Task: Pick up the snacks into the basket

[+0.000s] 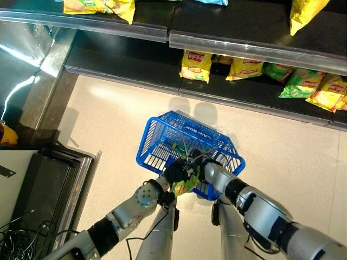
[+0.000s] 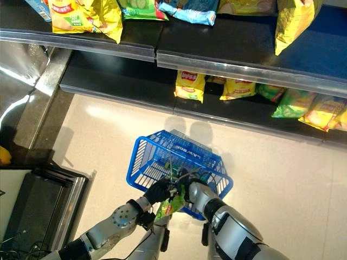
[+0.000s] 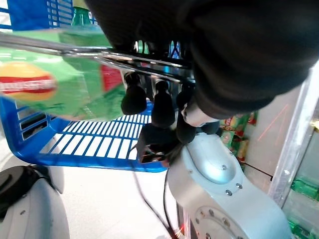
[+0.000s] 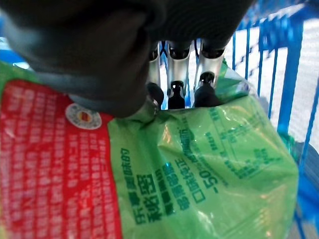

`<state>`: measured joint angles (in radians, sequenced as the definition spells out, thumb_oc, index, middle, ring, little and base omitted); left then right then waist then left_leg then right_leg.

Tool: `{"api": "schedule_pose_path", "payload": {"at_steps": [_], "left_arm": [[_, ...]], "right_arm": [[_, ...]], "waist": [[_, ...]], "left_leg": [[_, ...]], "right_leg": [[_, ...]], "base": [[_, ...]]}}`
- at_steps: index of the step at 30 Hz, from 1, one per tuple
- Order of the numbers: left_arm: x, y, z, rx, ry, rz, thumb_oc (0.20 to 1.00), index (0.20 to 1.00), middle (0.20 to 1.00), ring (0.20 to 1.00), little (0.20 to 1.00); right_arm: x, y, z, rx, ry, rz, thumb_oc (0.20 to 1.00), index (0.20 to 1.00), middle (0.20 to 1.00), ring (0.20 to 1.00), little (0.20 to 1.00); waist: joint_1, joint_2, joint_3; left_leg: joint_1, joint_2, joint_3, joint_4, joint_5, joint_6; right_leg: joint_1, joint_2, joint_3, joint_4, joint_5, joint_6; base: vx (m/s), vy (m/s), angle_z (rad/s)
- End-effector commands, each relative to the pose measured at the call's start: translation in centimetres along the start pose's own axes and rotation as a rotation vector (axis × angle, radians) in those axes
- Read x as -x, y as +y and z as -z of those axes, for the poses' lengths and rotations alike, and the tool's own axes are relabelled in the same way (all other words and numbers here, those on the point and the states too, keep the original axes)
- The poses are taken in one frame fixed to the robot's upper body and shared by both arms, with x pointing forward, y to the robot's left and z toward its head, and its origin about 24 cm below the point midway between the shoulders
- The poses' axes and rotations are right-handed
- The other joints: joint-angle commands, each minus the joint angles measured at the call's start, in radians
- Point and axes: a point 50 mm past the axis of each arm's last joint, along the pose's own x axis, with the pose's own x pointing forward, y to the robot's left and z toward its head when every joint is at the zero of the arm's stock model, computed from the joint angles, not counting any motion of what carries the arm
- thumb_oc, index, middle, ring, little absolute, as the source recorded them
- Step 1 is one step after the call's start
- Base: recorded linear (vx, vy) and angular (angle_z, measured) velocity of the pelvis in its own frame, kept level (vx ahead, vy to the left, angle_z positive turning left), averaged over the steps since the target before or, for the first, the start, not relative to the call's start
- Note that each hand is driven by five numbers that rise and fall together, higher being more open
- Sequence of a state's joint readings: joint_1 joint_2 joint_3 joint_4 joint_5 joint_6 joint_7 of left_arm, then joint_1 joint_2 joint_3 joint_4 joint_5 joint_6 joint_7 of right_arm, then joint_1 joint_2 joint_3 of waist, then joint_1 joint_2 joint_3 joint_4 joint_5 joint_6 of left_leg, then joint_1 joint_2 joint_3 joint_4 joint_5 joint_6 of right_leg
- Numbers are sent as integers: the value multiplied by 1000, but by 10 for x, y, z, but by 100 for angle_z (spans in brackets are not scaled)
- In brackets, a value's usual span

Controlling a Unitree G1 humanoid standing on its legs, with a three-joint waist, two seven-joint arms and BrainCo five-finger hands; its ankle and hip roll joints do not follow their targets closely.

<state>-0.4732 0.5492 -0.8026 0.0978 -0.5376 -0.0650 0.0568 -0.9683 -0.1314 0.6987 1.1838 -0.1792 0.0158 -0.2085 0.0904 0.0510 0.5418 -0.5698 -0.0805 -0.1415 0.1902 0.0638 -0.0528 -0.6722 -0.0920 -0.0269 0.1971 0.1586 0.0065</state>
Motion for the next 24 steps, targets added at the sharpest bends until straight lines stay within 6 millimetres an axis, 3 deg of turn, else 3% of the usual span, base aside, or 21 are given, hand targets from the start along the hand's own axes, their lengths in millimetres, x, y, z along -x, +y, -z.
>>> {"api": "schedule_pose_path", "payload": {"at_steps": [1, 4, 9, 14, 17, 18, 19, 24], "left_arm": [[10, -43, -80, 87, -432, 219, 200, 200, 200, 200, 200], [9, -43, -79, 96, -422, 217, 200, 200, 200, 200, 200], [9, -43, -77, 98, -411, 212, 200, 200, 200, 200, 200], [9, -44, -76, 98, -402, 218, 200, 200, 200, 200, 200], [9, -44, -76, 103, -403, 219, 200, 200, 200, 200, 200], [8, -44, -76, 105, -401, 219, 200, 200, 200, 200, 200], [8, -44, -76, 108, -402, 220, 200, 200, 200, 200, 200], [9, -44, -74, 114, -394, 219, 200, 200, 200, 200, 200]], "right_arm": [[-7, -28, -21, -67, -64, 97, 200, 200, 200, 200, 200], [-10, -53, -13, -102, -13, 176, 200, 200, 200, 200, 200], [-10, -76, -4, -136, 36, 261, 200, 200, 200, 200, 200], [-10, -89, -1, -161, 54, 308, 200, 200, 200, 200, 200], [-9, -87, 2, -165, 63, 305, 200, 200, 200, 200, 200], [-9, -86, 5, -157, 71, 298, 275, 275, 275, 275, 275], [-9, -86, 5, -153, 74, 291, 1000, 1000, 1000, 1000, 1000], [-9, -78, 13, -129, 107, 254, 1000, 1000, 1000, 1000, 1000]], "waist": [[-21, 91, -22], [-20, 93, -22], [-19, 95, -22], [-20, 93, -22], [-20, 94, -22], [-19, 94, -22], [-18, 94, -22], [-19, 90, -22]], "left_leg": [[-19, -2, 20, -36, 8, -30], [-20, -2, 22, -39, 10, -31], [-22, -2, 27, -37, 8, -33], [-22, -3, 30, -35, 6, -33], [-22, -3, 33, -34, 5, -33], [-22, -3, 34, -34, 5, -33], [-24, -3, 33, -34, 5, -33], [-22, -2, 32, -33, 4, -33]], "right_leg": [[9, -63, 32, 86, -151, 131], [11, -65, 32, 80, -149, 131], [9, -67, 28, 80, -149, 132], [12, -67, 29, 77, -148, 133], [12, -68, 28, 78, -148, 133], [13, -69, 28, 77, -148, 133], [14, -69, 28, 76, -147, 134], [17, -68, 26, 73, -149, 133]], "base": [[0, 0, 0], [0, 0, 0], [0, 0, 0], [5, 2, 1], [5, 3, 1], [0, 0, 0], [0, 0, 0], [0, 0, 0]]}}
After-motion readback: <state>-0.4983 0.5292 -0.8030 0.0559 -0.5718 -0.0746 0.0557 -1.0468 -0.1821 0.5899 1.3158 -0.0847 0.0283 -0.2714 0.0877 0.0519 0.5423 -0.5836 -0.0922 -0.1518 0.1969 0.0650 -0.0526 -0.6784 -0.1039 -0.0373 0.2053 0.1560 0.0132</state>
